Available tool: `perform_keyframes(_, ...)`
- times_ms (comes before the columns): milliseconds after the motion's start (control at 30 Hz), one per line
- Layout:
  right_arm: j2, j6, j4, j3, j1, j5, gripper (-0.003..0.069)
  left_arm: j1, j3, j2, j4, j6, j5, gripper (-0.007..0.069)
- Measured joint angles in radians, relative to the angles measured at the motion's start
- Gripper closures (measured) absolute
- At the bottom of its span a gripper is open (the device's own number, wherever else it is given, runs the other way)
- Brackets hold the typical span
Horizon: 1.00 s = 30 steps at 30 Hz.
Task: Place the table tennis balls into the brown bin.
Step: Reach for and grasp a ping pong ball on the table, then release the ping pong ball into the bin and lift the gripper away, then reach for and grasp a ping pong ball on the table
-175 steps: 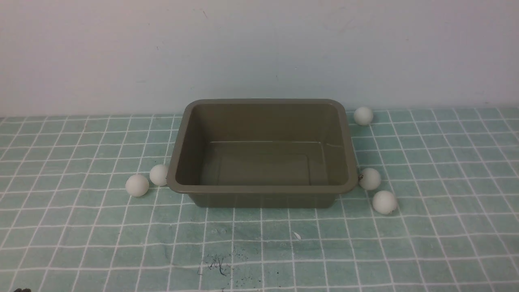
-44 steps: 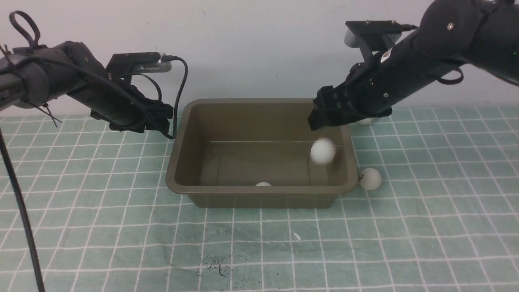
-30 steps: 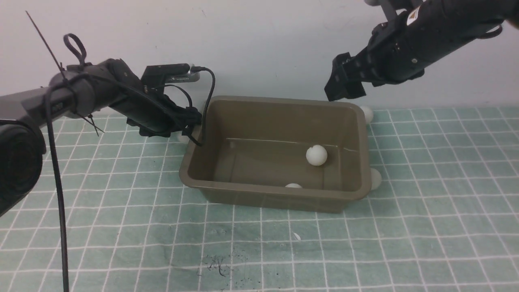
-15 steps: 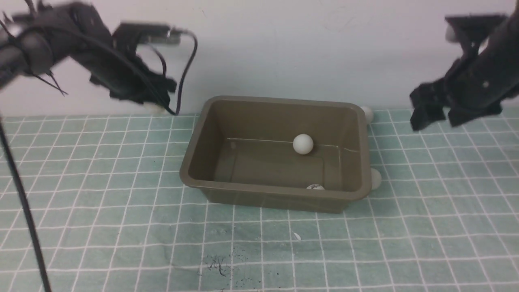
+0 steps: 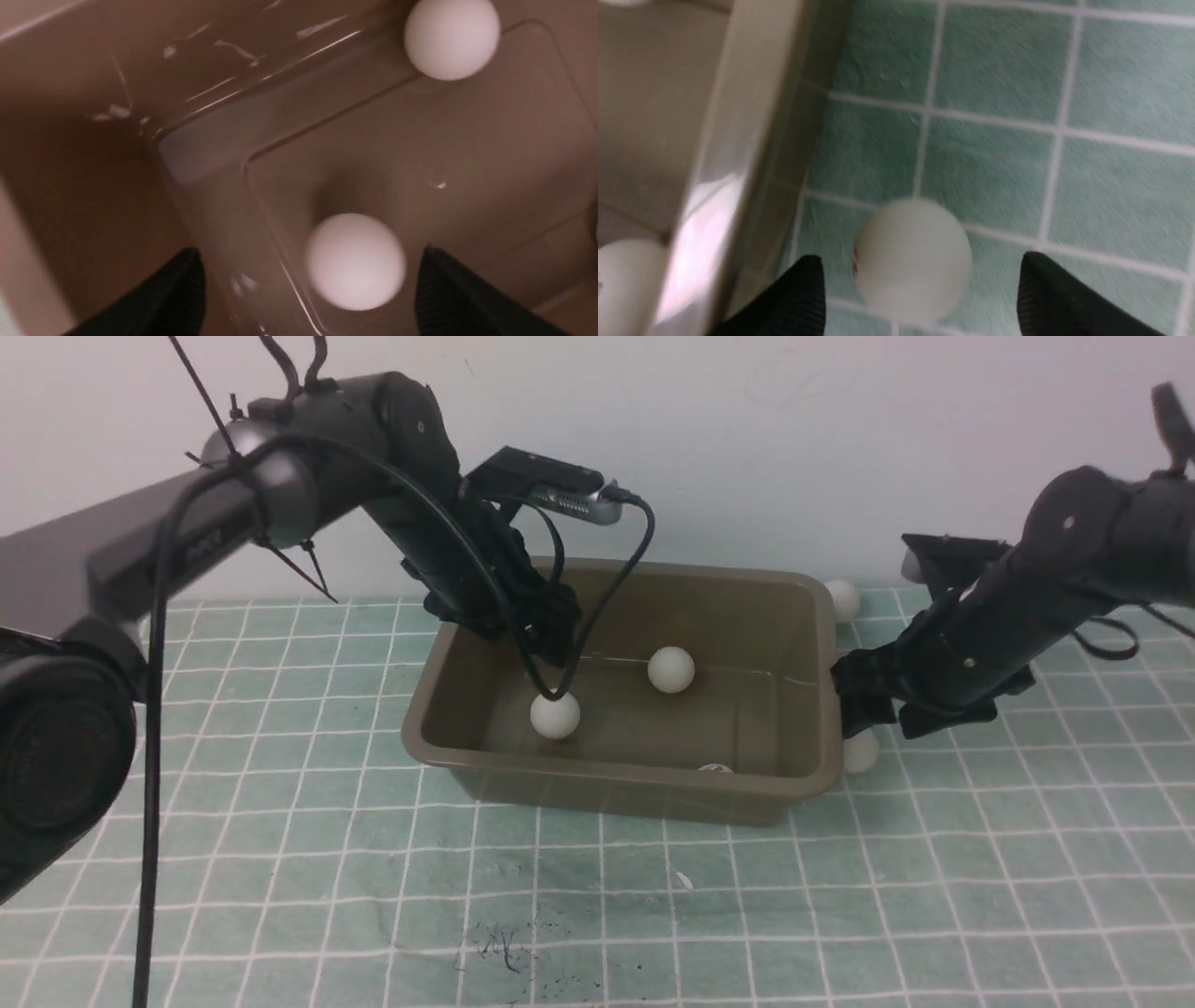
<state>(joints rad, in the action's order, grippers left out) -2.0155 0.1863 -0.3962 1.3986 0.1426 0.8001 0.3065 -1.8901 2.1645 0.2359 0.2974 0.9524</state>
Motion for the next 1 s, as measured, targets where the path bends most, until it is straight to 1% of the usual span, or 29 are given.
perform_keyframes(67, -0.033, 0.009, -0.019, 0.008, 0.000, -0.017, 0.0170, -0.012, -0.018, -0.017, -0.051, -0.061, 0.033, 0.0137)
perform_keyframes(133, -0.060, 0.010, -0.026, 0.025, 0.000, -0.016, 0.0202, -0.029, -0.026, -0.048, -0.092, -0.098, 0.071, 0.0281)
perform_keyframes(167, -0.076, 0.010, -0.027, 0.038, 0.000, -0.003, 0.0244, -0.041, -0.027, -0.070, -0.109, -0.110, 0.095, 0.0386)
perform_keyframes(200, -0.086, 0.010, -0.026, 0.047, 0.000, 0.011, 0.0289, -0.050, -0.028, -0.084, -0.116, -0.114, 0.109, 0.0447)
perform_keyframes(233, -0.089, 0.010, -0.025, 0.053, 0.000, 0.019, 0.0306, -0.060, -0.028, -0.099, -0.121, -0.115, 0.121, 0.0495)
perform_keyframes(267, -0.088, 0.010, -0.007, 0.079, -0.003, 0.056, 0.0301, -0.090, -0.028, -0.141, -0.126, -0.120, 0.150, 0.0573)
perform_keyframes(300, -0.079, 0.007, 0.003, 0.094, -0.006, 0.075, 0.0297, -0.105, -0.028, -0.163, -0.128, -0.121, 0.164, 0.0594)
perform_keyframes(400, -0.029, -0.015, 0.008, 0.132, -0.018, 0.126, 0.0298, -0.147, -0.028, -0.228, -0.134, -0.123, 0.207, 0.0622)
perform_keyframes(433, 0.025, -0.030, -0.001, 0.151, -0.022, 0.145, 0.0298, -0.174, -0.019, -0.263, -0.138, -0.123, 0.229, 0.0629)
perform_keyframes(500, 0.089, -0.024, -0.032, 0.169, -0.010, 0.144, 0.0298, -0.197, 0.026, -0.316, -0.140, -0.123, 0.242, 0.0629)
perform_keyframes(600, 0.128, 0.043, -0.090, 0.183, 0.038, 0.113, 0.0298, -0.199, 0.104, -0.362, -0.137, -0.123, 0.235, 0.0629)
perform_keyframes(667, 0.122, 0.123, -0.138, 0.191, 0.110, 0.081, 0.0298, -0.198, 0.168, -0.385, -0.122, -0.123, 0.207, 0.0629)
perform_keyframes(733, 0.094, 0.176, -0.143, 0.202, 0.171, 0.071, 0.0253, -0.198, 0.236, -0.394, -0.101, -0.123, 0.164, 0.0629)
perform_keyframes(767, 0.083, 0.190, -0.134, 0.213, 0.185, 0.071, 0.0216, -0.198, 0.261, -0.395, -0.093, -0.123, 0.153, 0.0629)
perform_keyframes(800, 0.076, 0.193, -0.128, 0.219, 0.189, 0.071, 0.0195, -0.198, 0.271, -0.395, -0.090, -0.123, 0.151, 0.0629)
perform_keyframes(833, 0.064, 0.191, -0.093, 0.242, 0.195, 0.072, 0.0104, -0.198, 0.298, -0.395, -0.082, -0.123, 0.139, 0.0629)
perform_keyframes(900, 0.061, 0.140, -0.005, 0.282, 0.174, 0.059, 0.0014, -0.198, 0.324, -0.395, -0.076, -0.122, 0.138, 0.0629)
perform_keyframes(1000, 0.060, 0.031, 0.089, 0.311, 0.115, -0.002, -0.0022, -0.198, 0.339, -0.395, -0.066, -0.121, 0.147, 0.0629)
